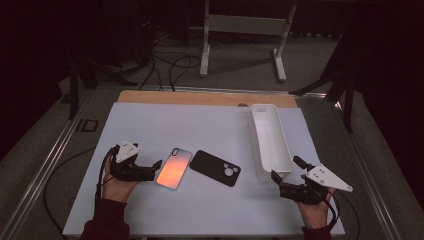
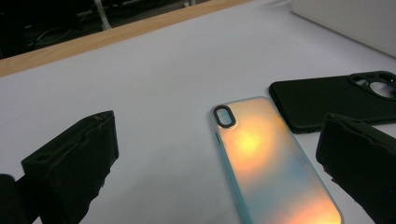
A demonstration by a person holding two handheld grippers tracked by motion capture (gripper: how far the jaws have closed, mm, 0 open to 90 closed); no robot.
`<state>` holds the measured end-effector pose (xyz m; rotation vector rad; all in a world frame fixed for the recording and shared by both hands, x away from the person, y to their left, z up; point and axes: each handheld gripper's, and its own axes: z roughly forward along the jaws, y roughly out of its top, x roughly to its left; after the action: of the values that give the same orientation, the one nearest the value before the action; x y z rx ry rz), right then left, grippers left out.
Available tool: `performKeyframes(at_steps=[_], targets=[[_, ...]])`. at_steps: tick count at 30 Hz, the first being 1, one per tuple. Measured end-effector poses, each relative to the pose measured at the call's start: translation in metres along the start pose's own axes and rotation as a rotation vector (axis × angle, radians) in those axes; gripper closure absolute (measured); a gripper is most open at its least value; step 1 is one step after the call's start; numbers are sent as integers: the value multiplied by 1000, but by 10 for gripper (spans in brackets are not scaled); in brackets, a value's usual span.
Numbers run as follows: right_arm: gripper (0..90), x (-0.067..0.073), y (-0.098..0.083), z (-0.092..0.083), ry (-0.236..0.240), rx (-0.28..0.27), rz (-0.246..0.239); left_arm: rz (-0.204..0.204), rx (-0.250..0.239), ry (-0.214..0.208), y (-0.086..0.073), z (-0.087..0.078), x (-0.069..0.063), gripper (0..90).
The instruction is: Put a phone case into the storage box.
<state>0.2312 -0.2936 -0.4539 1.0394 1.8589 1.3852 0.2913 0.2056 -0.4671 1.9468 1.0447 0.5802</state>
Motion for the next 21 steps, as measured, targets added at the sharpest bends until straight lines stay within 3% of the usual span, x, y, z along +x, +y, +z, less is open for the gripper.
performKeyframes(at_steps=[16,21], targets=[[81,0,0,-1,-6,0,1,22,61,-7,6,22,-13,0],[81,0,0,0,-7,4,1,20,89,-28,8,29,-19,0]])
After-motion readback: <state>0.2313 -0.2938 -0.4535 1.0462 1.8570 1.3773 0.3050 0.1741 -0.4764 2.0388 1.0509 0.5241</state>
